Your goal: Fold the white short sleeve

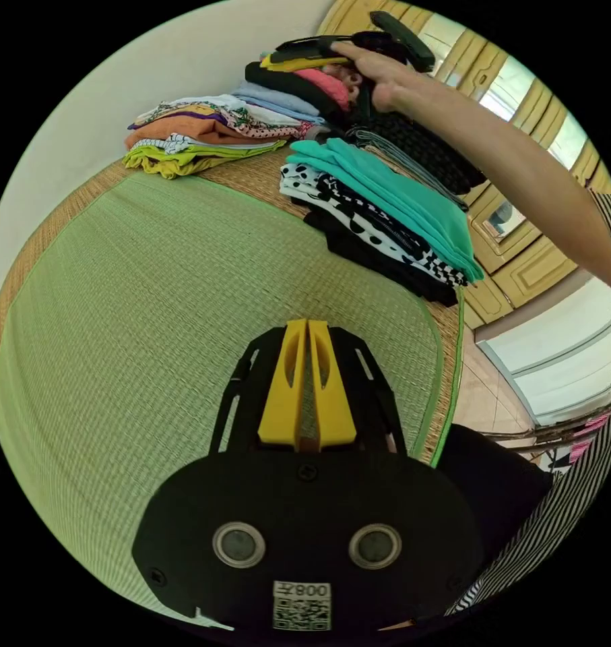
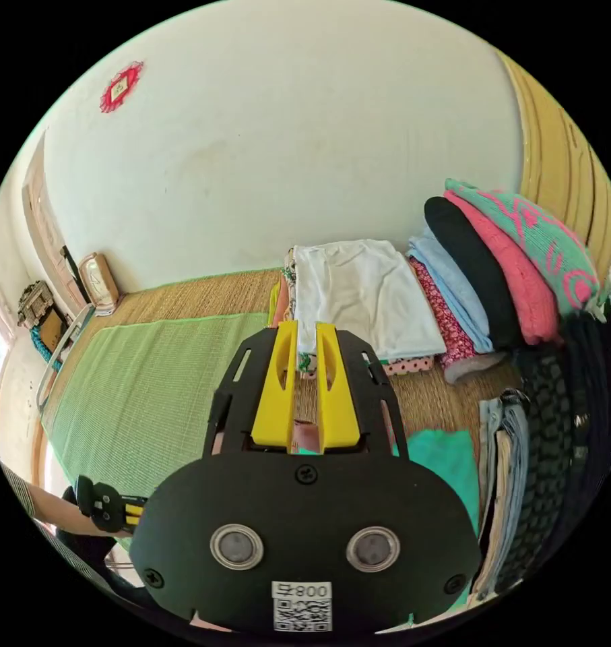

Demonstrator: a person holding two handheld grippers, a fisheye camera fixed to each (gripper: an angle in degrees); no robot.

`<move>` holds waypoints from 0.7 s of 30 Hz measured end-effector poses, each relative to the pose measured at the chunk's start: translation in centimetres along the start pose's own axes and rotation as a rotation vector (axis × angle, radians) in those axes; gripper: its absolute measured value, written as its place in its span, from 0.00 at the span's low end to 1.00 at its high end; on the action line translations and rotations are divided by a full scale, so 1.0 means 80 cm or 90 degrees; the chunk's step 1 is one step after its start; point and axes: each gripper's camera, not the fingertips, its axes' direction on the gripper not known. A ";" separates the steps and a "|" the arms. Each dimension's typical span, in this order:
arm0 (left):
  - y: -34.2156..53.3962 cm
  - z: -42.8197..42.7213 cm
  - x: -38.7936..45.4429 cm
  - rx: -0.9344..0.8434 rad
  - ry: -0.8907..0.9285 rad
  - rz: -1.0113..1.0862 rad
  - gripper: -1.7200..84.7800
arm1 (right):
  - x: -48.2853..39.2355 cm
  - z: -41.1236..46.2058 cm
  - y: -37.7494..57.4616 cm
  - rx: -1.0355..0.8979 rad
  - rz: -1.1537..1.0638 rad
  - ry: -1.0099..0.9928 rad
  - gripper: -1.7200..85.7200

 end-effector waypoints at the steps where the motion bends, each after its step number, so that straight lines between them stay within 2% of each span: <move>1: 0.008 -0.003 0.002 0.002 -0.015 0.007 0.02 | -0.002 0.013 -0.014 -0.009 -0.001 -0.001 0.10; 7: 0.051 -0.019 -0.021 0.005 0.033 -0.014 0.02 | -0.035 0.114 -0.135 -0.050 -0.041 0.062 0.12; 12: 0.089 -0.035 -0.028 0.008 0.020 -0.006 0.02 | -0.053 0.196 -0.198 -0.119 -0.045 0.138 0.12; 16: 0.124 -0.050 -0.038 0.009 0.013 -0.002 0.02 | -0.063 0.221 -0.215 -0.135 -0.039 0.144 0.11; 21: 0.168 -0.070 -0.054 0.009 0.012 -0.002 0.02 | -0.058 0.207 -0.226 -0.088 0.011 0.097 0.04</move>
